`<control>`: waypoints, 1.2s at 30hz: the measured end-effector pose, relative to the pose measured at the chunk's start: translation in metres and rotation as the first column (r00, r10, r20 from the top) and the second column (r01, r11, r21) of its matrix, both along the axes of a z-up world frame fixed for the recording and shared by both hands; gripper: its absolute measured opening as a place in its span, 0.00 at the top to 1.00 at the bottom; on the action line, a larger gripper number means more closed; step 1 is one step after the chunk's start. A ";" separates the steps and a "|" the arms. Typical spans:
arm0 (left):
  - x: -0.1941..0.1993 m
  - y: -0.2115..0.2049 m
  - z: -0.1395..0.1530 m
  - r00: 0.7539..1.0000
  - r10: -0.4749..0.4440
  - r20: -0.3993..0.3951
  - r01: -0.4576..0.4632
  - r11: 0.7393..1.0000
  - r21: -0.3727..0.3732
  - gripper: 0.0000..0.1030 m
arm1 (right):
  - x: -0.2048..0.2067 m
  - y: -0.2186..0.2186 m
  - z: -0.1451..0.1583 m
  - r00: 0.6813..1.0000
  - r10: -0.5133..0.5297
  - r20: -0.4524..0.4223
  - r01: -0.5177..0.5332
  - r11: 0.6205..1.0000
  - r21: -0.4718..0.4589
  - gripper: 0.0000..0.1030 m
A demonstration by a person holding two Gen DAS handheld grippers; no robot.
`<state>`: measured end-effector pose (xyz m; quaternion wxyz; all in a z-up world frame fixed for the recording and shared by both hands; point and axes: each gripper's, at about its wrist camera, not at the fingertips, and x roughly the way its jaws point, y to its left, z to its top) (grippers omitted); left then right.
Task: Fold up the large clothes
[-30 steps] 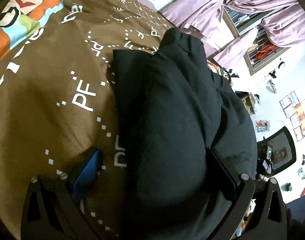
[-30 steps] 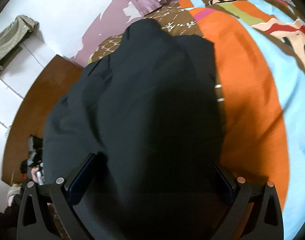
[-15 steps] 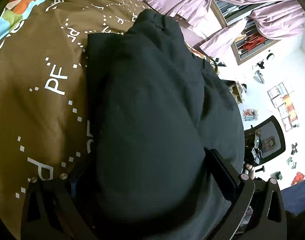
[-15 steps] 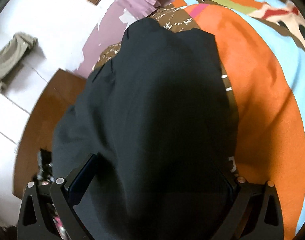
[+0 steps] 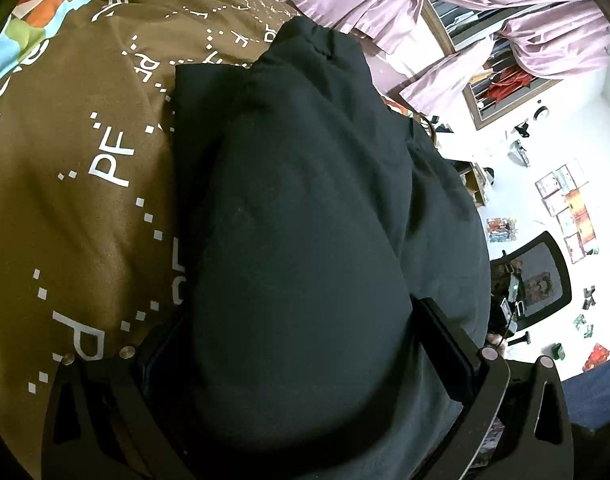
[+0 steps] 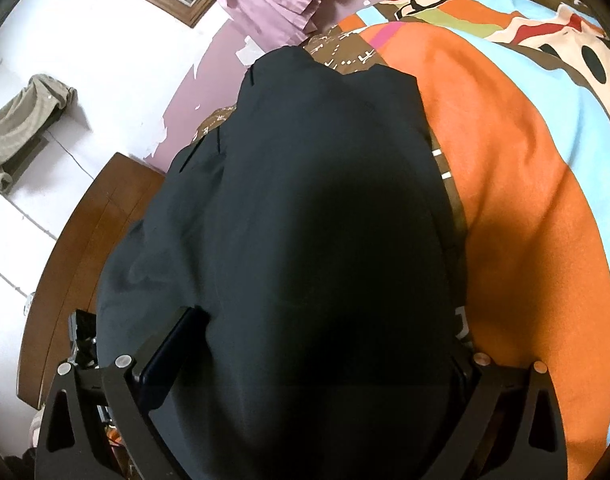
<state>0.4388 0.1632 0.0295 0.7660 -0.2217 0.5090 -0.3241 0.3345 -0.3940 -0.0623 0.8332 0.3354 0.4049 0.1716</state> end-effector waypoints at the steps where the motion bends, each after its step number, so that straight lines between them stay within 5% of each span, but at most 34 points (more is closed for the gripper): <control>1: -0.001 0.001 0.001 1.000 -0.002 0.003 0.002 1.000 0.008 0.02 | 0.000 -0.003 0.002 1.000 0.015 -0.007 -0.015 1.000 -0.009 0.03; 9: -0.007 -0.007 0.004 0.999 -0.039 0.028 0.039 0.999 0.008 0.12 | -0.002 -0.011 0.001 1.000 0.020 -0.023 -0.020 1.000 0.009 0.28; 18: -0.014 -0.018 0.030 0.996 0.062 0.059 -0.061 0.998 -0.014 0.57 | -0.005 0.013 0.034 0.997 0.061 0.049 -0.054 0.990 -0.129 0.71; 25: -0.026 -0.039 0.050 0.990 0.115 0.083 -0.116 0.993 0.000 0.72 | -0.012 0.027 0.051 0.996 0.046 0.081 -0.027 0.976 -0.218 0.78; 36: -0.036 -0.047 0.077 0.980 0.131 0.150 -0.126 0.991 -0.039 0.78 | -0.023 0.034 0.084 0.980 0.059 0.190 -0.010 0.968 -0.250 0.82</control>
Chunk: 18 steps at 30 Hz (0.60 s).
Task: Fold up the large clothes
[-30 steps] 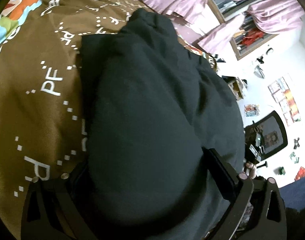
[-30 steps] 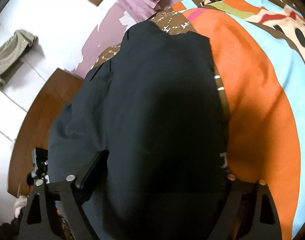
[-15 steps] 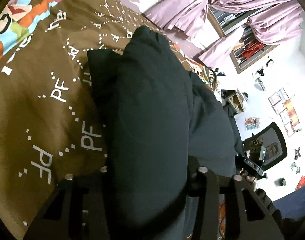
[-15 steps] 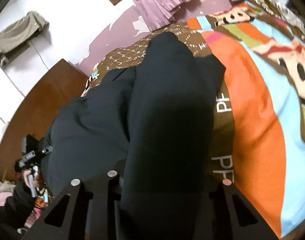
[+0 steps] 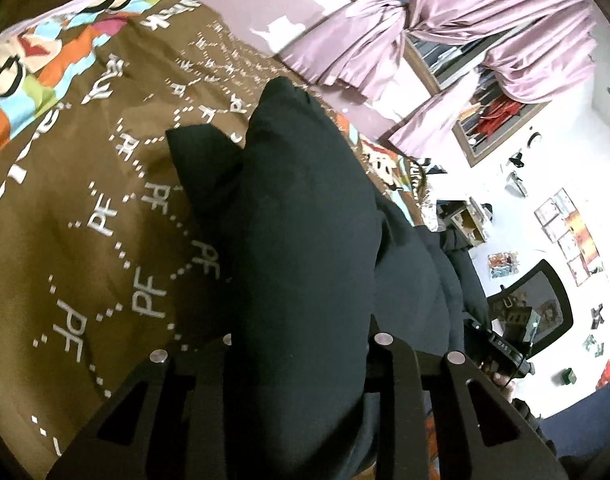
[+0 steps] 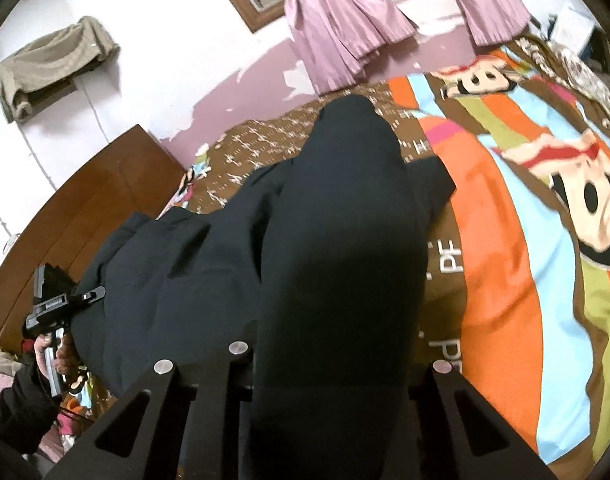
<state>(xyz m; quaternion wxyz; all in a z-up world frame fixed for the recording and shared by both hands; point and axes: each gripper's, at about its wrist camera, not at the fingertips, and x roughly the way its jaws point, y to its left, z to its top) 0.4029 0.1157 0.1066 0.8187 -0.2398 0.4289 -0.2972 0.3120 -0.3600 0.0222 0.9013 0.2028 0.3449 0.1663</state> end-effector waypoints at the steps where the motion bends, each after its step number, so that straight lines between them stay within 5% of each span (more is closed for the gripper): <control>1: 0.000 -0.003 0.004 1.000 -0.003 0.010 0.003 1.000 -0.007 0.77 | -0.001 0.002 0.003 1.000 0.001 0.010 -0.001 1.000 -0.008 0.82; 9: 0.002 -0.032 0.026 0.998 -0.047 0.051 0.049 0.998 -0.041 0.78 | -0.017 -0.006 0.033 0.994 -0.026 0.108 0.030 0.999 -0.035 0.82; 18: 0.010 -0.037 0.072 0.982 -0.035 0.183 0.039 0.999 -0.021 0.78 | -0.005 0.000 0.072 0.975 -0.036 0.219 0.053 0.996 -0.072 0.82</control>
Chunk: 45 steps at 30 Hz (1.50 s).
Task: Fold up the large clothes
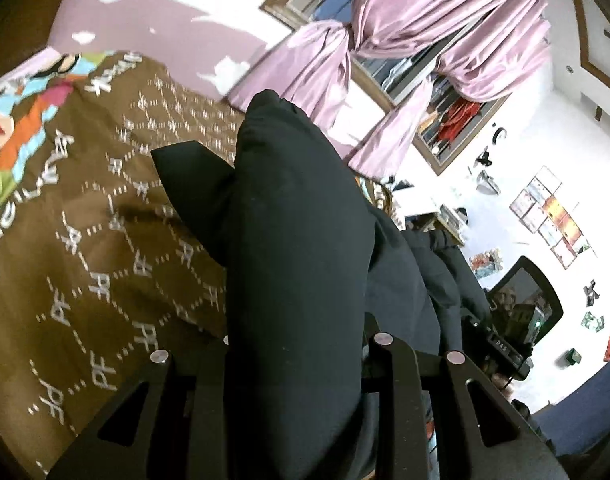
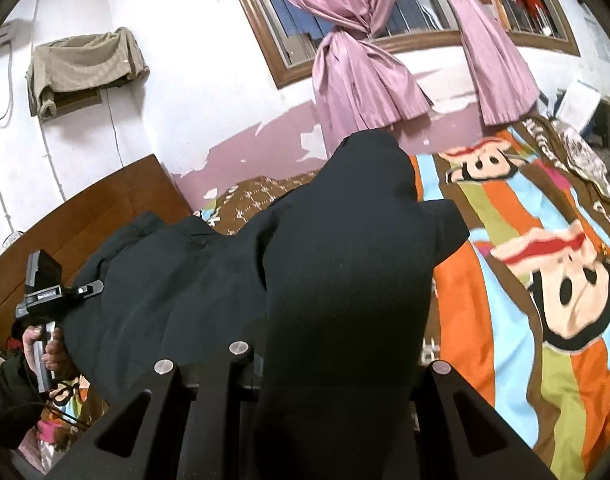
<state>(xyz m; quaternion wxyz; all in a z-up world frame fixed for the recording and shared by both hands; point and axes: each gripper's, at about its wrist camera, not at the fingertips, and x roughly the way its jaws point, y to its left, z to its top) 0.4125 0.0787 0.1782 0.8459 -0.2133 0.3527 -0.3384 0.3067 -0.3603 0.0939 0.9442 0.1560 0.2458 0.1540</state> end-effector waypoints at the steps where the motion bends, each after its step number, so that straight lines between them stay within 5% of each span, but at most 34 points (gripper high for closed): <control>1: 0.001 0.002 0.003 1.000 0.008 0.011 -0.008 1.000 0.004 0.78 | 0.002 0.001 0.002 1.000 0.004 0.008 -0.004 1.000 0.003 0.82; 7: 0.002 0.026 0.011 0.998 0.058 0.029 -0.058 0.998 -0.004 0.78 | 0.022 0.018 0.011 0.998 0.042 0.038 -0.043 0.999 0.029 0.82; 16: -0.023 0.066 -0.013 0.995 0.090 -0.041 -0.090 0.996 0.012 0.77 | 0.012 0.056 0.004 0.991 0.131 0.001 -0.131 0.991 0.000 0.82; 23: -0.015 0.072 -0.081 0.983 0.120 -0.139 -0.111 0.991 0.071 0.77 | 0.021 0.072 -0.050 0.986 0.103 -0.128 -0.106 0.994 -0.011 0.82; 28: -0.013 0.091 -0.100 0.980 0.116 -0.163 -0.113 0.993 0.026 0.74 | 0.025 0.055 -0.083 0.979 0.050 -0.200 -0.045 0.999 0.029 0.80; 34: -0.014 0.091 -0.105 0.965 0.171 -0.197 -0.157 0.984 0.085 0.52 | 0.025 0.048 -0.093 0.966 0.011 -0.257 -0.003 1.000 0.030 0.61; 36: -0.016 0.090 -0.107 0.961 0.194 -0.197 -0.172 0.977 0.124 0.44 | 0.023 0.049 -0.095 0.963 -0.001 -0.271 0.007 1.000 0.019 0.36; 38: -0.018 0.089 -0.110 0.958 0.212 -0.193 -0.185 0.971 0.150 0.35 | 0.020 0.048 -0.097 0.960 -0.037 -0.277 0.038 0.999 -0.002 0.26; 40: -0.019 0.089 -0.113 0.950 0.245 -0.196 -0.208 0.960 0.189 0.22 | 0.019 0.049 -0.101 0.954 -0.065 -0.293 0.060 0.998 -0.025 0.20; 45: -0.026 0.086 -0.113 0.932 0.305 -0.197 -0.252 0.934 0.254 0.10 | 0.018 0.046 -0.101 0.942 -0.134 -0.306 0.109 0.989 -0.098 0.04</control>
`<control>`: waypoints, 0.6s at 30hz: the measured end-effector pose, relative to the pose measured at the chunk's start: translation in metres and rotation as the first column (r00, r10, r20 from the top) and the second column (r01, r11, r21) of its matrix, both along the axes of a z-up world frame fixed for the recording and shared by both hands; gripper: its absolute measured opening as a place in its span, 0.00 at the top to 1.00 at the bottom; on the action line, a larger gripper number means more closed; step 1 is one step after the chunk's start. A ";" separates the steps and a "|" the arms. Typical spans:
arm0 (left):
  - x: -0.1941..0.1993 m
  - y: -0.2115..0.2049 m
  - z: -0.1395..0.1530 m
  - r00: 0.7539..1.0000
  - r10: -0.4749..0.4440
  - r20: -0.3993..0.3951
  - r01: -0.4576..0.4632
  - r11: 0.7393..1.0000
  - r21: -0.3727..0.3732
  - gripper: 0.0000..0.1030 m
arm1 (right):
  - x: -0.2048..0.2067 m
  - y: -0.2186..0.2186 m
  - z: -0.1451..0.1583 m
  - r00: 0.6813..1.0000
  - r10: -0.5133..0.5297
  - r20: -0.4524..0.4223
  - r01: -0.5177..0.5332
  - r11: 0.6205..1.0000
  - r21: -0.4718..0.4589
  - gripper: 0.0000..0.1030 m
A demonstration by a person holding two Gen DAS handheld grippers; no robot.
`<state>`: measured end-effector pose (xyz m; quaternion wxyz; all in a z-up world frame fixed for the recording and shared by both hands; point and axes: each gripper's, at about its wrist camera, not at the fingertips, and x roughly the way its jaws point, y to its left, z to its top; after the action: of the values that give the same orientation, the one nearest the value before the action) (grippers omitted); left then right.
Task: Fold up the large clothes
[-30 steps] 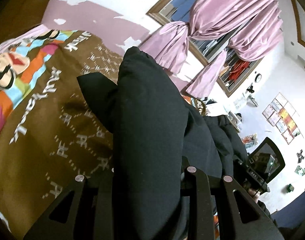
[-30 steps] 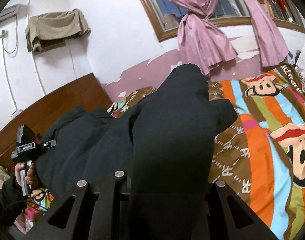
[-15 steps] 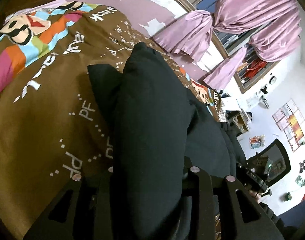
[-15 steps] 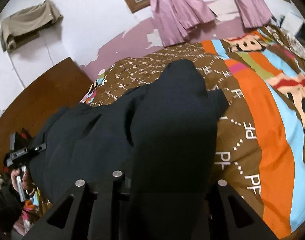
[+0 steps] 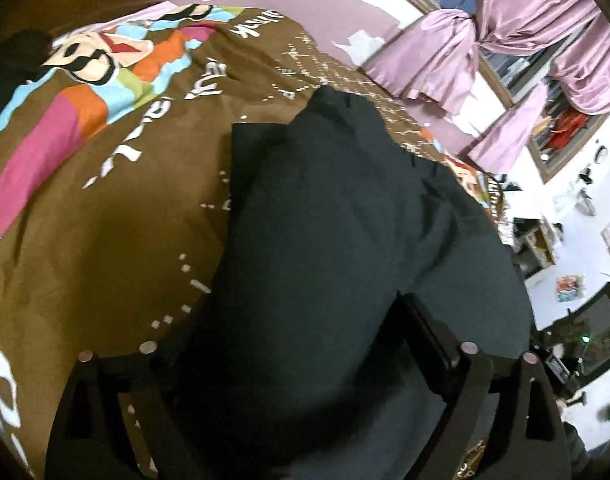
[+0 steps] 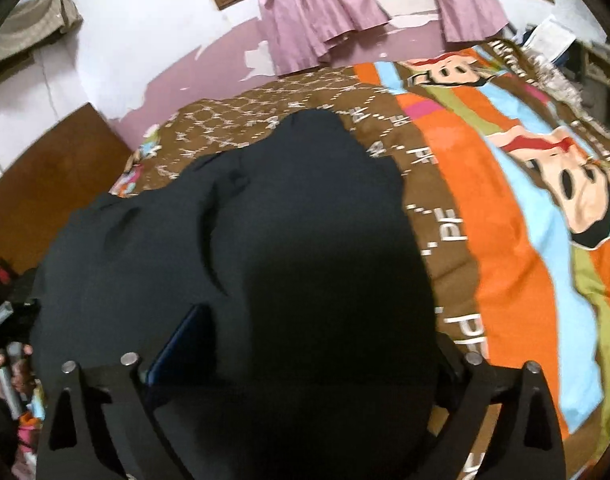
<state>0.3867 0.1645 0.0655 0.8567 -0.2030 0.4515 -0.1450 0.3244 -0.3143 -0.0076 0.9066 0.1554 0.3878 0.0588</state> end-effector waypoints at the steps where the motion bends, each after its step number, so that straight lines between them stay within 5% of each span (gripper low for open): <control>1: -0.002 -0.001 0.001 1.000 0.020 -0.003 -0.020 1.000 0.023 0.08 | -0.001 -0.001 0.001 1.000 -0.007 0.001 0.007 1.000 -0.007 0.04; 10: -0.032 -0.019 0.022 0.982 0.107 0.153 -0.135 0.974 0.180 0.01 | -0.022 -0.008 0.019 0.990 -0.122 0.065 0.125 0.992 -0.032 0.00; 18: -0.045 -0.040 0.043 0.950 0.119 0.290 -0.189 0.955 0.227 0.01 | -0.034 0.002 0.036 0.977 -0.142 0.157 0.153 0.986 -0.061 0.00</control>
<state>0.3417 0.1241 0.1088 0.9382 -0.1053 0.3267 -0.0453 0.2907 -0.3119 0.0285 0.9404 0.1457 0.3070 -0.0113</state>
